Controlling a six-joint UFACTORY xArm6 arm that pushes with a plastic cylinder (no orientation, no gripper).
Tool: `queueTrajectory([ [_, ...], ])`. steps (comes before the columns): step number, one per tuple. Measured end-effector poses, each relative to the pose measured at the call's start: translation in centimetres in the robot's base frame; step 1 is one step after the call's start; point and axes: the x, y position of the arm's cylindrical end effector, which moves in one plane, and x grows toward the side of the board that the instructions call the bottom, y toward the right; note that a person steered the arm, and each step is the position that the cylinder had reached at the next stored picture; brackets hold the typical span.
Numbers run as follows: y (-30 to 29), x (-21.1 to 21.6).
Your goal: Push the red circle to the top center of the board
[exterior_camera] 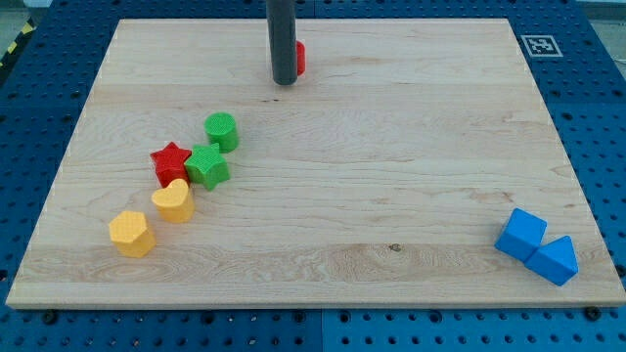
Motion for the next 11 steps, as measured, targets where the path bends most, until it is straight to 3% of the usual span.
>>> queueTrajectory([
  [5, 1.8, -5.3],
  [7, -3.3, -4.9],
  [11, -9.2, 10.5],
])
